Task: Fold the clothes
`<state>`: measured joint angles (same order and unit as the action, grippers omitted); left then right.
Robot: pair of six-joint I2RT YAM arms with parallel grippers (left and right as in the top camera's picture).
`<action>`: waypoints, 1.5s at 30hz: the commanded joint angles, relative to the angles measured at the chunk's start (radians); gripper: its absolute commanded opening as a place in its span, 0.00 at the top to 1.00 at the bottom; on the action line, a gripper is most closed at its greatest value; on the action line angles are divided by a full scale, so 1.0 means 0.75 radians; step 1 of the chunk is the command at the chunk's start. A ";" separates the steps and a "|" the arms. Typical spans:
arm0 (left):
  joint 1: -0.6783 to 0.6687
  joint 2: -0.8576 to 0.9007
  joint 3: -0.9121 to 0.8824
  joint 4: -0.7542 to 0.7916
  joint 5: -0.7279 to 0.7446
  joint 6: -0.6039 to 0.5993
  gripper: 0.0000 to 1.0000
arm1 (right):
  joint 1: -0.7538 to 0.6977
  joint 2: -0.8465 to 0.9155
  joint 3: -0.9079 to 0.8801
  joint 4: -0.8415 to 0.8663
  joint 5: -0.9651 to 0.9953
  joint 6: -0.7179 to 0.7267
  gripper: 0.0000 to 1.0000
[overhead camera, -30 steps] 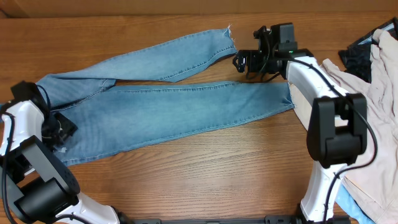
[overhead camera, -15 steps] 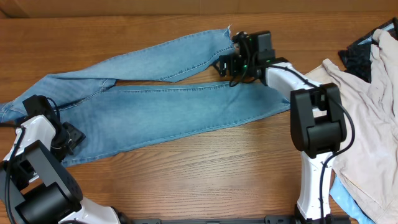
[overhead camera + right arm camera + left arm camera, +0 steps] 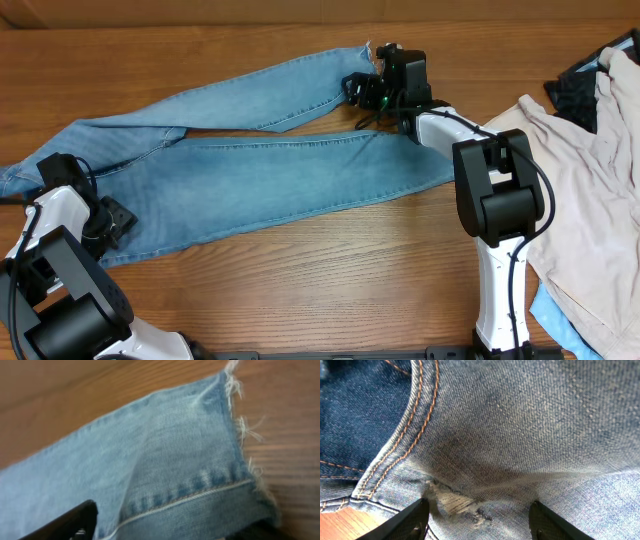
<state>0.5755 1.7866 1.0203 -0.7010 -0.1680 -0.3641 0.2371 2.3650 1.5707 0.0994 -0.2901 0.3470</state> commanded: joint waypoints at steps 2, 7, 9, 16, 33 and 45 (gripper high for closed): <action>-0.009 0.033 -0.059 -0.012 -0.029 0.002 0.33 | 0.006 0.031 0.002 0.013 0.140 0.235 0.43; -0.009 0.033 -0.059 -0.012 -0.028 0.002 0.33 | 0.006 0.031 0.002 0.016 0.179 0.274 0.96; -0.009 0.033 -0.059 -0.011 -0.030 0.002 0.33 | 0.005 0.031 0.002 0.016 0.222 0.276 0.96; -0.009 0.033 -0.059 -0.011 -0.030 0.003 0.33 | -0.118 0.029 0.023 0.012 0.326 0.272 0.96; -0.009 0.033 -0.057 0.116 -0.029 0.115 0.34 | -0.459 0.028 0.064 -0.044 0.151 0.270 0.96; -0.010 0.018 -0.039 0.076 0.151 0.217 0.34 | -0.459 -0.121 0.064 -0.145 0.128 0.047 0.00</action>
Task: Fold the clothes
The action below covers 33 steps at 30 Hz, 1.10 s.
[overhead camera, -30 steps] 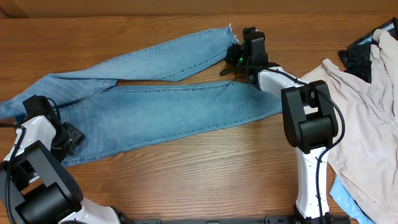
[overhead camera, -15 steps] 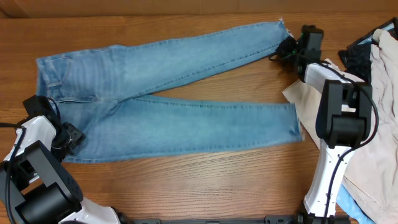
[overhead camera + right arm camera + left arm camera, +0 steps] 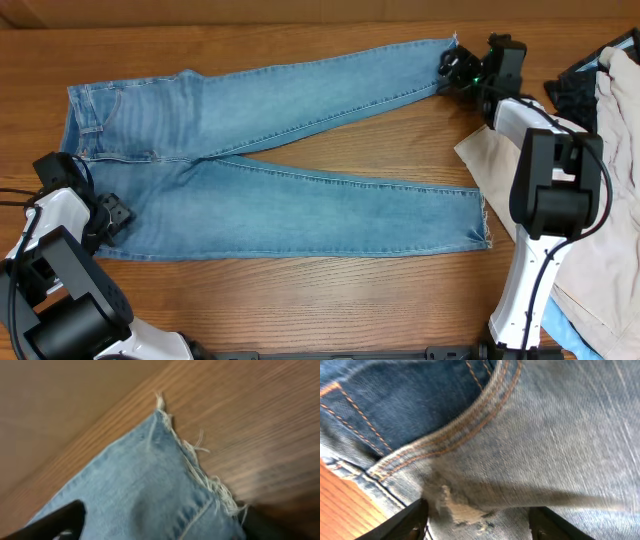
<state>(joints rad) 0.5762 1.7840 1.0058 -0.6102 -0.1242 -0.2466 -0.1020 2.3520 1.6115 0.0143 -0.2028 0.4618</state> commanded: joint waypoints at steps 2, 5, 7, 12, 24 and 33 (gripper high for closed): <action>-0.011 -0.008 -0.004 -0.076 0.100 0.051 0.34 | -0.007 -0.185 0.010 -0.120 0.040 -0.150 0.00; -0.011 -0.081 0.014 -0.109 0.129 0.045 0.32 | -0.007 -0.308 0.010 -0.322 0.131 -0.179 0.00; -0.011 -0.221 0.018 -0.134 0.132 0.044 0.29 | -0.007 -0.470 0.010 -0.633 0.288 -0.178 0.00; -0.011 -0.401 0.018 -0.137 0.202 0.039 0.20 | -0.008 -0.657 0.010 -0.984 0.374 -0.160 0.00; -0.011 -0.532 0.017 -0.226 0.502 0.039 0.00 | -0.010 -0.754 -0.003 -1.521 0.368 -0.039 0.00; -0.010 -0.532 0.017 -0.264 0.538 0.019 0.00 | -0.006 -0.754 -0.003 -1.540 0.258 -0.209 0.00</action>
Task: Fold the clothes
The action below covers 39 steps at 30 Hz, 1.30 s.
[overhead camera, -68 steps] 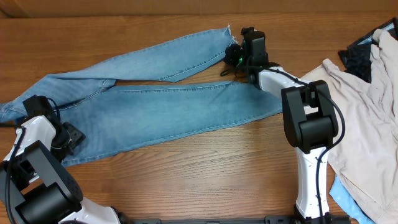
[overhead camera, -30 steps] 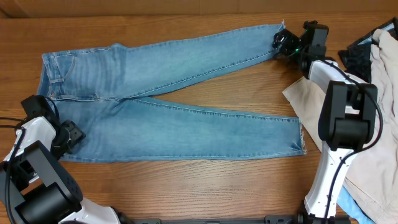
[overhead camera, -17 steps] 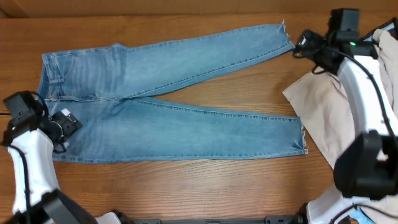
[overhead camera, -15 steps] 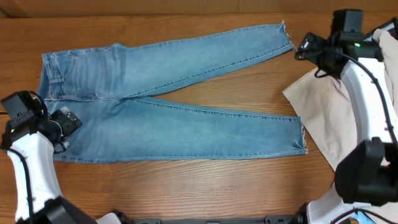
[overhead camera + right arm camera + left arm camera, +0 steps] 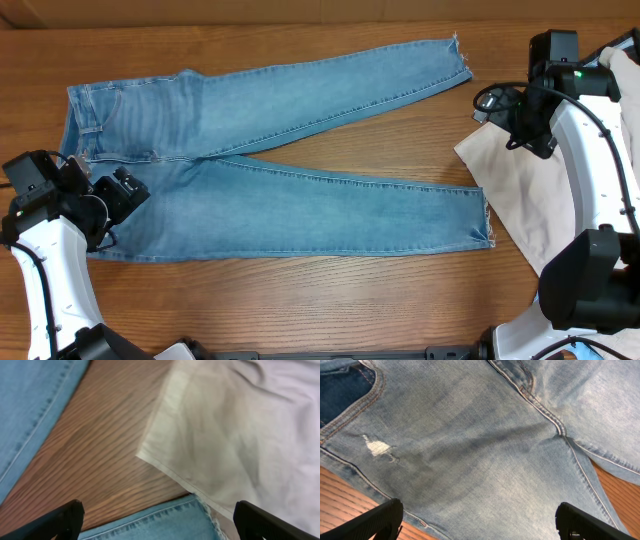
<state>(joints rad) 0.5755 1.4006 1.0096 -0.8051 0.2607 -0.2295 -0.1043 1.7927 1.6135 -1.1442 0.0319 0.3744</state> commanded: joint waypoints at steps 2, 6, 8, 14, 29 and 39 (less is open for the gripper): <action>-0.011 -0.020 0.011 -0.003 -0.010 -0.005 0.00 | -0.004 -0.009 -0.013 -0.016 -0.055 -0.091 0.00; -0.011 -0.020 0.001 -0.004 -0.092 -0.005 0.00 | -0.004 -0.009 -0.091 -0.058 -0.055 -0.080 0.00; -0.011 -0.020 -0.016 -0.012 -0.141 -0.039 0.00 | -0.004 -0.009 -0.167 -0.056 -0.055 -0.055 0.00; -0.006 -0.020 -0.088 -0.078 -0.284 -0.183 0.00 | -0.005 -0.009 -0.483 0.002 -0.099 0.032 0.00; -0.006 -0.020 -0.133 -0.071 -0.343 -0.203 0.00 | -0.005 -0.009 -0.850 0.153 -0.125 0.126 0.00; -0.007 -0.020 -0.133 -0.071 -0.343 -0.203 0.00 | -0.005 -0.009 -0.878 0.266 -0.125 0.137 0.13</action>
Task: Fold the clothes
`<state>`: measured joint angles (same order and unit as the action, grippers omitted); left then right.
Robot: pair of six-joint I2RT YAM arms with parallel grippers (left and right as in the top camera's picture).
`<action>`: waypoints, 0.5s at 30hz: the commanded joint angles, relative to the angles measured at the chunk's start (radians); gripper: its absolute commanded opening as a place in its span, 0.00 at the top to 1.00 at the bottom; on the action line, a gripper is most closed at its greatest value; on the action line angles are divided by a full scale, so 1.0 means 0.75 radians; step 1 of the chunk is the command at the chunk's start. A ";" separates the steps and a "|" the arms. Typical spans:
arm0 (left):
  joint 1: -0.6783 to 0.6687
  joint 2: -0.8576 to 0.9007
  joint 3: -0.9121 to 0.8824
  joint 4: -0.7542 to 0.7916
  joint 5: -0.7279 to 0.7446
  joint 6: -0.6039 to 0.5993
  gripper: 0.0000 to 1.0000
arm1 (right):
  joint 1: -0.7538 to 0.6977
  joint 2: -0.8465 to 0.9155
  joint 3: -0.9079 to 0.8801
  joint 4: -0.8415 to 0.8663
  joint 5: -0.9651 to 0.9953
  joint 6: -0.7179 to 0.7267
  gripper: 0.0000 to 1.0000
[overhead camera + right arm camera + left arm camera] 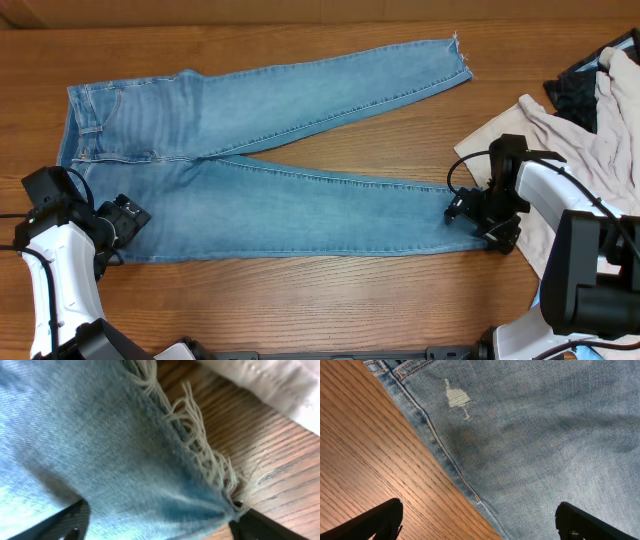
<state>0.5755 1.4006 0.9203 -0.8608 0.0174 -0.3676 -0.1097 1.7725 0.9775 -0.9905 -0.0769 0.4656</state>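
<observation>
Light blue jeans (260, 190) lie flat on the table, waist to the left and both legs running right. My left gripper (125, 222) hovers open over the lower left edge of the seat. In the left wrist view its fingers (380, 520) stand wide apart over the side seam (445, 455) and bare wood. My right gripper (462, 210) is low at the end of the near leg. It is open, and the frayed hem (200, 455) lies between its fingers (70, 520).
A beige garment (570, 180) lies right beside the near leg's hem, under my right arm; its edge (270, 380) shows in the right wrist view. A dark garment (575, 90) is at the far right, and blue cloth (555, 315) at the front right corner.
My right gripper was up by the beige garment's far corner and is now down at the near leg's frayed hem. My left gripper has shifted slightly towards the jeans' lower left edge. Both are still open.
First the jeans lay twisted, my right gripper at the far leg's hem mid-table and my left on the hip. Then they lay spread flat with the hem at the far right. Then both grippers were open and off the jeans; now the right is at the near hem.
</observation>
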 commanded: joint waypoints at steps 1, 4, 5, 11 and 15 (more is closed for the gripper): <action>-0.007 -0.020 -0.014 0.004 -0.019 -0.019 0.00 | 0.002 0.018 -0.030 0.073 0.020 0.015 0.14; -0.007 -0.020 -0.014 0.004 -0.019 -0.019 0.00 | 0.002 0.018 -0.029 0.094 0.020 0.015 0.14; -0.007 -0.020 -0.014 0.004 -0.019 -0.019 0.00 | 0.002 0.018 -0.028 0.098 0.020 0.015 0.14; -0.007 -0.020 -0.014 0.006 -0.019 -0.019 0.00 | 0.002 -0.015 -0.020 -0.005 0.022 0.029 0.14; -0.007 -0.020 -0.014 0.006 -0.019 -0.019 0.00 | 0.002 -0.097 -0.020 -0.068 0.043 0.066 0.14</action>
<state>0.5755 1.4006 0.9203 -0.8604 0.0174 -0.3676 -0.1097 1.7592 0.9733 -1.0225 -0.0700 0.4839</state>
